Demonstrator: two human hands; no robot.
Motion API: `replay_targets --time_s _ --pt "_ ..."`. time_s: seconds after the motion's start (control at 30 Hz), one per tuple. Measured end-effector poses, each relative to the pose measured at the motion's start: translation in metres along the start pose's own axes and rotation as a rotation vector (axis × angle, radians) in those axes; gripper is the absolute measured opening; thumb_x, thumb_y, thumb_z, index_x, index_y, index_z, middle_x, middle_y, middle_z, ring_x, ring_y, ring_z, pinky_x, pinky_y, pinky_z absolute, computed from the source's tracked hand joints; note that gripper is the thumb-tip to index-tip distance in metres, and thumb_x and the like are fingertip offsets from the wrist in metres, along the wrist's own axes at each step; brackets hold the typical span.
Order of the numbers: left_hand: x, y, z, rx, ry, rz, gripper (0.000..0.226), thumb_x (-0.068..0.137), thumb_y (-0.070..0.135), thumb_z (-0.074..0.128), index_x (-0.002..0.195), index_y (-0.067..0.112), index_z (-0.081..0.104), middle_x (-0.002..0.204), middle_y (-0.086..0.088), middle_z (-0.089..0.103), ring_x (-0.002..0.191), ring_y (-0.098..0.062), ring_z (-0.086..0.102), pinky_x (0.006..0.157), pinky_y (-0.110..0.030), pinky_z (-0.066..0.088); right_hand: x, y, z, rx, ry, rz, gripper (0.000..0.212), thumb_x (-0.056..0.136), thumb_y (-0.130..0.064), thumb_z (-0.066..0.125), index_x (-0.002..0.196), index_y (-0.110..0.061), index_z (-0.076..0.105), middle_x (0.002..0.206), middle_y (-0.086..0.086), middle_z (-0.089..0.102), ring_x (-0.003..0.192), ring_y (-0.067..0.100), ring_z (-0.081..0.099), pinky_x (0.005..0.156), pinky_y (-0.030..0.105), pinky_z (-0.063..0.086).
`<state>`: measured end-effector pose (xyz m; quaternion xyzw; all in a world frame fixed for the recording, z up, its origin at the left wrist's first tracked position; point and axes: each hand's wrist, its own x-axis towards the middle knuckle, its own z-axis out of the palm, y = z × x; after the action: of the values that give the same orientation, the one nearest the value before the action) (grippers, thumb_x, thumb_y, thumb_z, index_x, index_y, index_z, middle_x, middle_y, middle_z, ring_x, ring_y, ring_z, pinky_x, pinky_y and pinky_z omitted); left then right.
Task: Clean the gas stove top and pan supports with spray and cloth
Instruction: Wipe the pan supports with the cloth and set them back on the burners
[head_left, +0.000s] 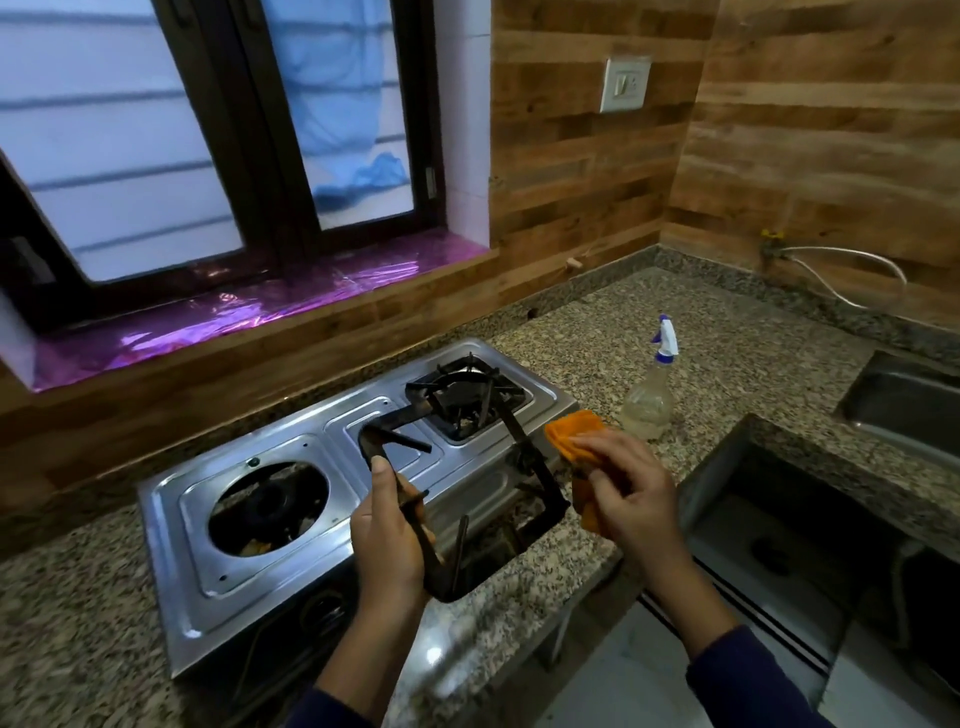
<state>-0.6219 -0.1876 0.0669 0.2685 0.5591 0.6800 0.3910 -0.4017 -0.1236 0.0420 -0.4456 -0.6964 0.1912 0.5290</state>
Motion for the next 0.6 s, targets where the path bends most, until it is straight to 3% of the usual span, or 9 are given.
replay_targets --time_s 0.07,0.13,0.23,0.33,0.47,0.6 --pt "-0.003 -0.004 -0.001 -0.006 0.003 -0.012 0.051 0.098 0.051 0.040 0.064 0.013 0.046 0.052 -0.003 0.036 0.043 -0.017 0.033 0.043 -0.025 0.029 0.011 0.004 0.009 -0.005 -0.210 -0.062 0.036 0.079 0.010 0.065 0.102 -0.016 0.077 0.106 -0.004 0.067 0.105 0.007 0.060 0.091 0.015 0.045" --pt "-0.005 -0.008 -0.004 -0.006 0.030 -0.029 0.050 0.098 0.050 0.041 0.067 0.011 0.046 0.052 -0.003 0.036 0.044 -0.017 0.034 0.041 -0.025 0.029 0.012 0.018 0.021 0.011 -0.287 0.004 0.035 0.080 0.007 0.064 0.097 -0.021 0.076 0.102 -0.008 0.067 0.100 0.002 0.061 0.088 0.013 0.046" --pt "-0.005 -0.016 -0.014 -0.011 0.096 -0.073 0.050 0.098 0.051 0.041 0.069 0.010 0.047 0.054 -0.004 0.039 0.044 -0.016 0.037 0.043 -0.024 0.033 -0.007 0.056 0.035 -0.034 -0.258 0.296 0.035 0.083 0.003 0.065 0.096 -0.028 0.073 0.098 -0.008 0.065 0.095 0.001 0.060 0.080 0.015 0.047" --pt "-0.010 -0.025 -0.028 -0.029 0.157 -0.134 0.052 0.096 0.054 0.042 0.065 0.013 0.047 0.052 -0.006 0.041 0.043 -0.017 0.039 0.047 -0.029 0.033 -0.031 0.093 0.051 -0.145 -0.331 0.509 0.029 0.087 -0.005 0.065 0.096 -0.032 0.070 0.095 -0.003 0.064 0.090 0.017 0.063 0.071 0.026 0.051" --pt "-0.021 -0.035 -0.048 -0.066 0.250 -0.163 0.053 0.094 0.057 0.045 0.061 0.015 0.049 0.044 0.000 0.041 0.039 -0.017 0.038 0.046 -0.029 0.032 -0.041 0.115 0.072 -0.177 -0.521 0.503 0.030 0.085 0.001 0.066 0.102 -0.023 0.071 0.097 -0.006 0.062 0.087 0.007 0.059 0.070 0.012 0.043" --pt "-0.032 -0.036 -0.071 -0.077 0.343 -0.188 0.057 0.093 0.058 0.047 0.060 0.011 0.048 0.044 -0.005 0.039 0.037 -0.018 0.039 0.045 -0.028 0.033 -0.049 0.116 0.090 -0.152 -0.616 0.623 0.022 0.088 -0.011 0.067 0.107 -0.022 0.070 0.102 0.005 0.072 0.092 0.022 0.068 0.082 0.042 0.058"
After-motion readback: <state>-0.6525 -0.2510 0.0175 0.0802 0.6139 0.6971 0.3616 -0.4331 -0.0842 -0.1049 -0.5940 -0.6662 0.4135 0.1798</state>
